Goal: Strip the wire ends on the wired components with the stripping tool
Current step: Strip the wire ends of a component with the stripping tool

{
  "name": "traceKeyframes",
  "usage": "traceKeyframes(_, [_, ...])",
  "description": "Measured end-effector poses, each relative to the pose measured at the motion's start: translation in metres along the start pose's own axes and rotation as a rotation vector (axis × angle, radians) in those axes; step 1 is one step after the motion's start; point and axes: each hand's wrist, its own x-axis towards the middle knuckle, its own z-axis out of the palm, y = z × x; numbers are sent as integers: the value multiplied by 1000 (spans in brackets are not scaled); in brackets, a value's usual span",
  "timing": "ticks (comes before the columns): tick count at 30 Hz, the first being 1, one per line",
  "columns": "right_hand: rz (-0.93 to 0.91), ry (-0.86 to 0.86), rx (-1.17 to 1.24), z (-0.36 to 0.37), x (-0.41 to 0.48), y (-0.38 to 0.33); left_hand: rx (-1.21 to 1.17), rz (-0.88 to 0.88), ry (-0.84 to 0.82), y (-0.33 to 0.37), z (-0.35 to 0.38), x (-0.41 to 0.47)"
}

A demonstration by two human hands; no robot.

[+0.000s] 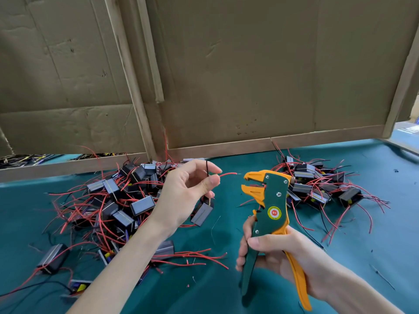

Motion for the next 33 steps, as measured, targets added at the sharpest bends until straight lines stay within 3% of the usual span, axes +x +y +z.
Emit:
traceKeyframes(25, [-58,-99,-148,-2,-4,3,-122,-211,-154,8,10,-7])
traceKeyframes(33, [-1,-2,-196,7,-12,3,-38,-188,-281,9,-3,-3])
